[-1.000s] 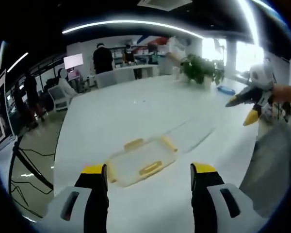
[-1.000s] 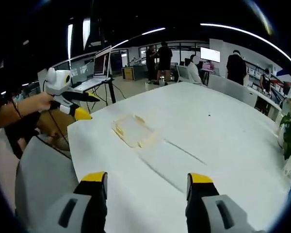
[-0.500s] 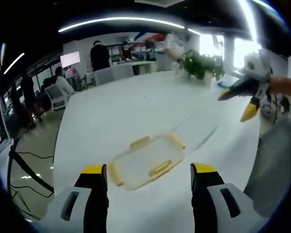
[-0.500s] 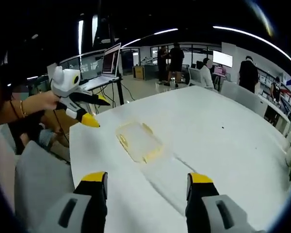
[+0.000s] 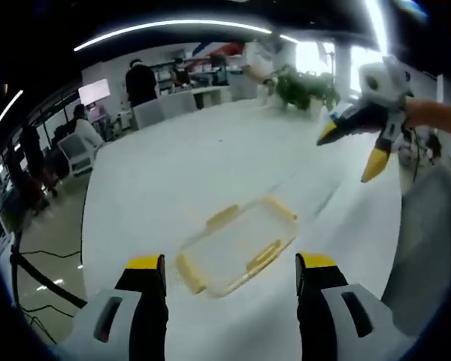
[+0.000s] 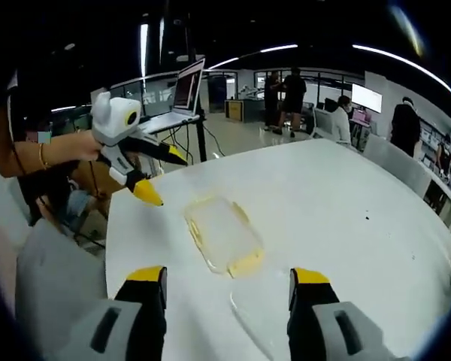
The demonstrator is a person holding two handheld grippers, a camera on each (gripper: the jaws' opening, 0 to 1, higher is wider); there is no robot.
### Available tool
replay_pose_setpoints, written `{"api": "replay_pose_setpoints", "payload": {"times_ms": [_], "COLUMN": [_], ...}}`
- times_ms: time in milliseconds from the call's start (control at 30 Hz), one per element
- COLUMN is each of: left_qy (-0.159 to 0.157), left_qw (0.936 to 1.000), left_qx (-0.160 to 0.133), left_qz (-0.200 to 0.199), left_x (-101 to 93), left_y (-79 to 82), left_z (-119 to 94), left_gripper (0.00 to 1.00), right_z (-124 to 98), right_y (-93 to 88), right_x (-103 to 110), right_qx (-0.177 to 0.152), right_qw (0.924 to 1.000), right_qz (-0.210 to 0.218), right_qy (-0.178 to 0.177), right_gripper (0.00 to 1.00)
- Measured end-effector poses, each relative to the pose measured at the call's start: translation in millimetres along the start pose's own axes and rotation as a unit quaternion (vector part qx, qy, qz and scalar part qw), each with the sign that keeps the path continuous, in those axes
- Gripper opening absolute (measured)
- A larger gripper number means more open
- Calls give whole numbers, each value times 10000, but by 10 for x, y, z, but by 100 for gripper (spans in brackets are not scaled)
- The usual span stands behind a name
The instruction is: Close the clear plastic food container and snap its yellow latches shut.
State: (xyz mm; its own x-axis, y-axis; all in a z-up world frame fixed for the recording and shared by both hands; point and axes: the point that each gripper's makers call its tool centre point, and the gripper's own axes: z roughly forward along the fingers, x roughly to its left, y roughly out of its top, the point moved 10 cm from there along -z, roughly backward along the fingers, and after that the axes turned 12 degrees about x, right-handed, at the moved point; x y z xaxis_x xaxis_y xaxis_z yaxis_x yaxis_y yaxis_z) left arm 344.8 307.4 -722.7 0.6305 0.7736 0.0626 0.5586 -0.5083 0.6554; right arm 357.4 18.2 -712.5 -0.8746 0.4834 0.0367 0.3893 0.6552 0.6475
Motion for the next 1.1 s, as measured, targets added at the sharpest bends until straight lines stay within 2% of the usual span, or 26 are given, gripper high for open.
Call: {"api": "replay_pose_setpoints", "payload": {"times_ms": [133,200,300,533,600,667,767,933,1100], "left_qy": [-39,-80,-114,-233,-274,-340,-357,-499,-563], "left_qw": [9998,9996,9981,9942,9942,9945,9924,9882,9810], "left_qx": [119,175,359,599,580,543,643,760,971], "left_qz": [160,218,478,862,861,826,991,1230,1585], "left_x": [49,60,73,160,181,190,200,230,279], "left_y": [11,10,9,40,65,86,94,113,112], "left_z": [72,107,174,306,323,354,405,470,535], "left_gripper": [68,68,68,68,68,68,68,68,69], "right_z": [83,127,210,435,495,570,670,817,933], "right_y": [68,111,177,313,353,420,482,495,473], "right_x": [-36,-60,-80,-108,-141,-160,-162,-154,-188], "right_qx": [28,-64,-59,208,365,387,380,584,921], "right_qw": [9999,9998,9995,9980,9974,9970,9964,9939,9896], "right_qz": [-113,-16,-39,-406,-489,-545,-523,-609,-747], "right_qy": [94,207,299,430,380,386,542,706,814], "right_gripper": [65,64,64,65,65,66,67,71,72]}}
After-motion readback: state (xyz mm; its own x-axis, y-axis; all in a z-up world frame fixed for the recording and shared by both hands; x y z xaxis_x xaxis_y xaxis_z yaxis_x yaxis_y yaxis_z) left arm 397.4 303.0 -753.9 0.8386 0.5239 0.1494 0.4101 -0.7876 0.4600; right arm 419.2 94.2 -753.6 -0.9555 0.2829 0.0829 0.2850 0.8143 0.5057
